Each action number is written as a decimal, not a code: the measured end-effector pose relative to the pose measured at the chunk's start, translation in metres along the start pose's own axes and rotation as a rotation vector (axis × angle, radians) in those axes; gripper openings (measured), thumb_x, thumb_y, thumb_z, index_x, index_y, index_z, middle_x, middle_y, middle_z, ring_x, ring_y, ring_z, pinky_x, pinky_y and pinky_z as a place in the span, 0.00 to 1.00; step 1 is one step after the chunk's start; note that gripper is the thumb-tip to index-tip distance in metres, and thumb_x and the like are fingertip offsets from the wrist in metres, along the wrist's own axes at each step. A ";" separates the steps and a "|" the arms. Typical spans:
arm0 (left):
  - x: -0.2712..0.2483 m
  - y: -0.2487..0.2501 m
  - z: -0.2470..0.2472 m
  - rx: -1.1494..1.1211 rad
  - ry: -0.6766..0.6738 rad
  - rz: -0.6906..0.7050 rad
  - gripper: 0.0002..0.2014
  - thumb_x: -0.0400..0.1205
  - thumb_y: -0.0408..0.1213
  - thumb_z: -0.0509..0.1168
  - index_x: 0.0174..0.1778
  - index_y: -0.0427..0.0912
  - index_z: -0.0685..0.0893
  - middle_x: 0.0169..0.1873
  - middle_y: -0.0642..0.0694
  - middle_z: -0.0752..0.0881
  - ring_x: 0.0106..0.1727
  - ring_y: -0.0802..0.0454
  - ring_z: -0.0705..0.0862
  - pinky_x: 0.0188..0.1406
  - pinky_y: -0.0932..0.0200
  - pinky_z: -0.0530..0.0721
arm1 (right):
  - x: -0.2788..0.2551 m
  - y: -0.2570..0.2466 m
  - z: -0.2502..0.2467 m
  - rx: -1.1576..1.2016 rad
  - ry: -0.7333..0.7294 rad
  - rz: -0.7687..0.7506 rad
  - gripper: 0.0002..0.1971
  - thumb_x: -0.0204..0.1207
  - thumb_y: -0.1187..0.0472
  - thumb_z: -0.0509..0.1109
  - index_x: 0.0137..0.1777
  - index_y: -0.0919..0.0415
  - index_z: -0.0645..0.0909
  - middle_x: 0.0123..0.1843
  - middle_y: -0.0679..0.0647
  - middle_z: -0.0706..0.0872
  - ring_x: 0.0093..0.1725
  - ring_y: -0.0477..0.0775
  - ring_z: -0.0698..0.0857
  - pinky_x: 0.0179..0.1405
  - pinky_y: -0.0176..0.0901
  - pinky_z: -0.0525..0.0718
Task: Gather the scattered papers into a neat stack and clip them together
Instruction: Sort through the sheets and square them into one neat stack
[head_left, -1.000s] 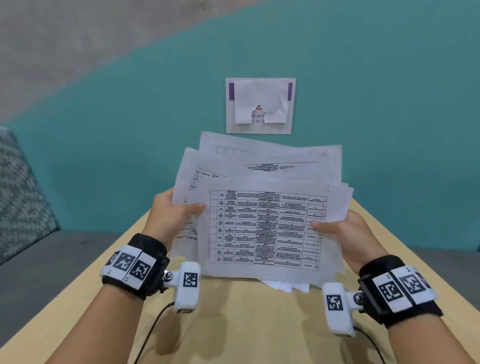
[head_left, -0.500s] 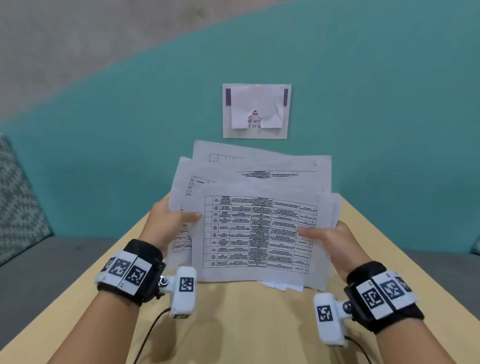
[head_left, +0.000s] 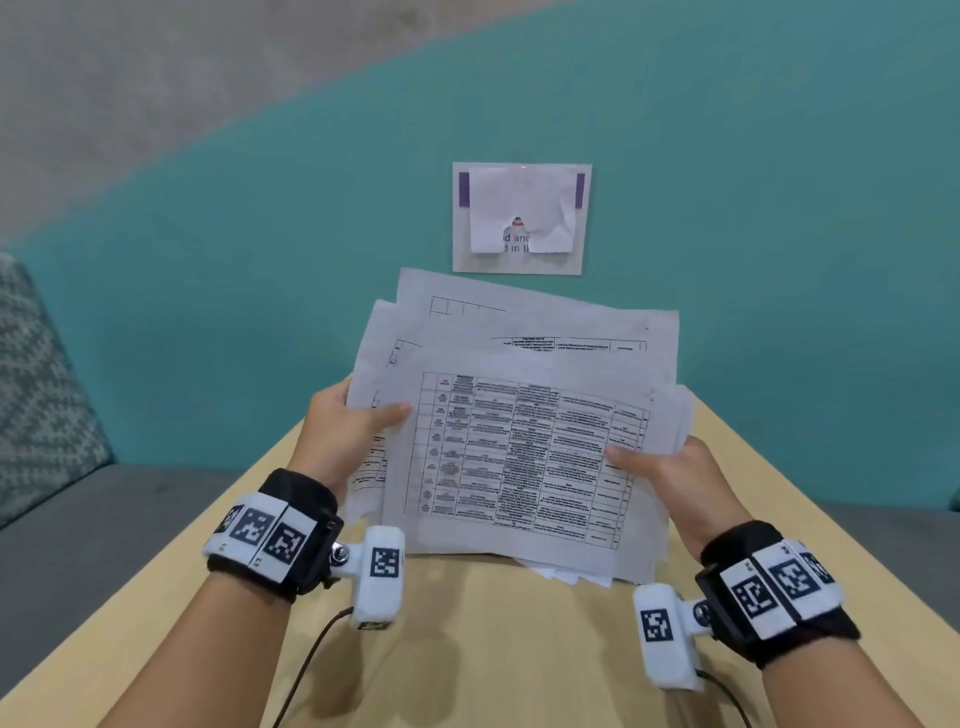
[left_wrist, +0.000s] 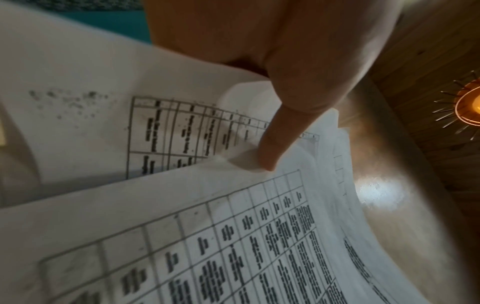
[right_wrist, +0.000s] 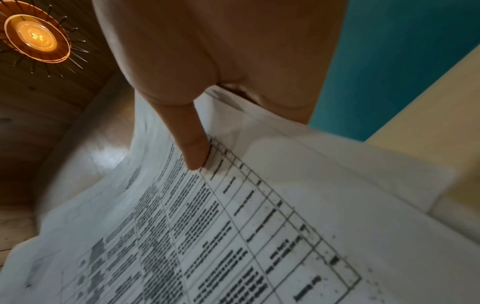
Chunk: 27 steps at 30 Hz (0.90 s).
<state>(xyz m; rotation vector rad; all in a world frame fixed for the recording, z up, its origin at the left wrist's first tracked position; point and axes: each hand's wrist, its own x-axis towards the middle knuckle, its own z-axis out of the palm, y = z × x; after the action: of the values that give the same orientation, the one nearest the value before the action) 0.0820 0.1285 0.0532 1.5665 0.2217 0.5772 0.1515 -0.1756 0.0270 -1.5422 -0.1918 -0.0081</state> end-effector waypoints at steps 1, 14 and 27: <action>0.000 0.001 0.000 -0.009 0.005 0.010 0.10 0.80 0.26 0.75 0.53 0.45 0.91 0.44 0.53 0.96 0.44 0.55 0.95 0.44 0.55 0.88 | 0.000 -0.002 0.001 0.004 0.011 -0.015 0.12 0.76 0.71 0.76 0.57 0.61 0.89 0.52 0.54 0.95 0.54 0.59 0.93 0.60 0.60 0.88; 0.011 -0.009 0.003 0.162 0.263 0.018 0.48 0.75 0.43 0.81 0.87 0.56 0.60 0.86 0.52 0.63 0.85 0.46 0.64 0.84 0.39 0.66 | 0.002 -0.008 0.004 0.155 0.182 -0.011 0.08 0.78 0.71 0.75 0.56 0.65 0.88 0.54 0.61 0.93 0.55 0.64 0.92 0.64 0.63 0.86; -0.020 0.013 0.047 -0.577 -0.139 -0.243 0.24 0.77 0.31 0.77 0.69 0.30 0.84 0.62 0.35 0.91 0.60 0.36 0.92 0.63 0.39 0.89 | -0.013 -0.023 0.032 0.612 -0.063 0.167 0.17 0.81 0.61 0.72 0.66 0.71 0.84 0.61 0.65 0.91 0.61 0.65 0.90 0.64 0.62 0.85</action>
<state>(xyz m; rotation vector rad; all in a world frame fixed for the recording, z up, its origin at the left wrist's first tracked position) 0.0851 0.0767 0.0621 0.9958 0.1214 0.3004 0.1325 -0.1458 0.0485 -0.9440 -0.1006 0.2132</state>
